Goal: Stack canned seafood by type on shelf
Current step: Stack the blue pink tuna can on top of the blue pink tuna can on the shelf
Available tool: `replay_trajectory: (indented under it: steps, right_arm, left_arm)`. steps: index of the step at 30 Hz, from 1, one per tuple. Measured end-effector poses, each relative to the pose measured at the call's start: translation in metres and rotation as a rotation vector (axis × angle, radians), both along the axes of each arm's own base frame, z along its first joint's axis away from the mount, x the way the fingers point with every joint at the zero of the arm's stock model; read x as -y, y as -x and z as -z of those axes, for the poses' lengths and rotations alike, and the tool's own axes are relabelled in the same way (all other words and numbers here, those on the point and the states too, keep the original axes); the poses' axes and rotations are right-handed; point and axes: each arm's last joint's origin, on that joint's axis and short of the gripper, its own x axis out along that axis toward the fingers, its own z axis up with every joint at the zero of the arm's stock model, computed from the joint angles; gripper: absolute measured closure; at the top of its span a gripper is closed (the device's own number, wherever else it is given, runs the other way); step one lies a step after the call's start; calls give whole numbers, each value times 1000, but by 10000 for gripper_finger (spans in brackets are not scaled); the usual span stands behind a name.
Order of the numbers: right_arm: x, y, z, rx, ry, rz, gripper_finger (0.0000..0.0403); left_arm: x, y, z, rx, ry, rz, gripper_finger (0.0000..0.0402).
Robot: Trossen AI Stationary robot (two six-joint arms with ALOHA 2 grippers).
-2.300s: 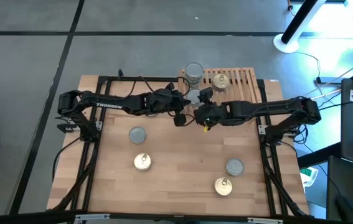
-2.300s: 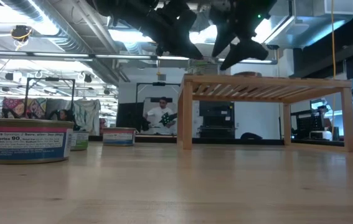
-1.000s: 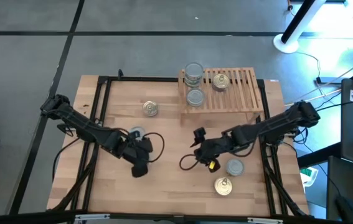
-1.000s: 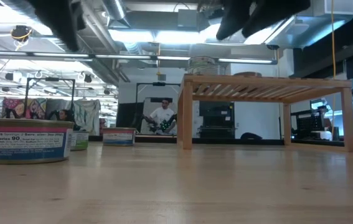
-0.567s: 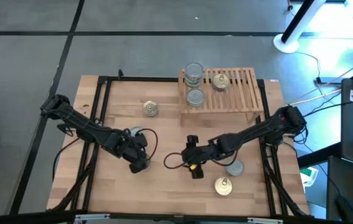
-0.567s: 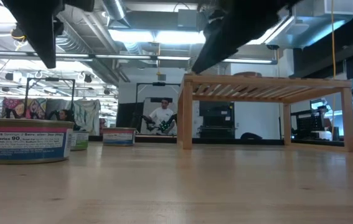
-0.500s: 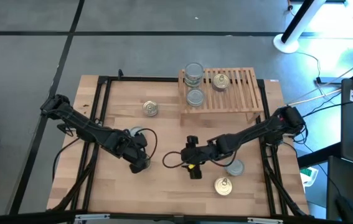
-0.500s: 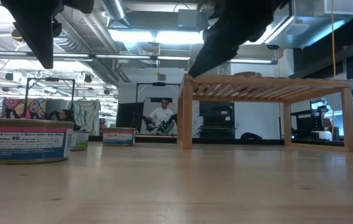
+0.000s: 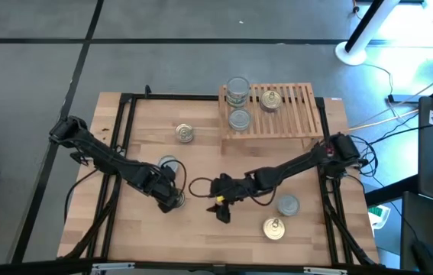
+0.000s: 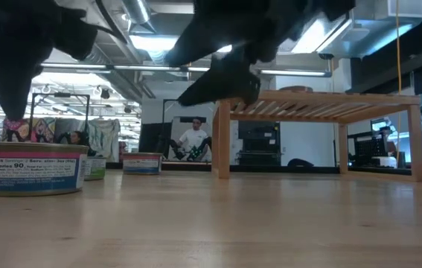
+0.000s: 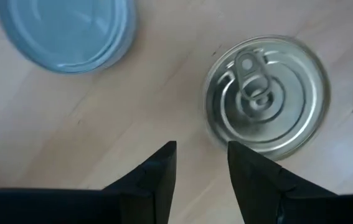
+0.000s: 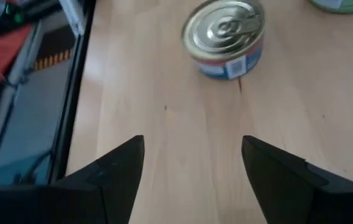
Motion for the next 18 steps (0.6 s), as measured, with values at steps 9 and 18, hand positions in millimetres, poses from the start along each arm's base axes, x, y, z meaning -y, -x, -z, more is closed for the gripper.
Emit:
replay_trajectory:
  steps: [9, 18]
  right_arm:
    - [4, -19, 25, 15, -208, 101, 135]
    - [1, -30, 49, 21, -345, 160, 135]
  left_arm:
    - [-1, 3, 19, 24, 14, -21, 263]
    - [-3, 5, 30, 39, 24, -19, 264]
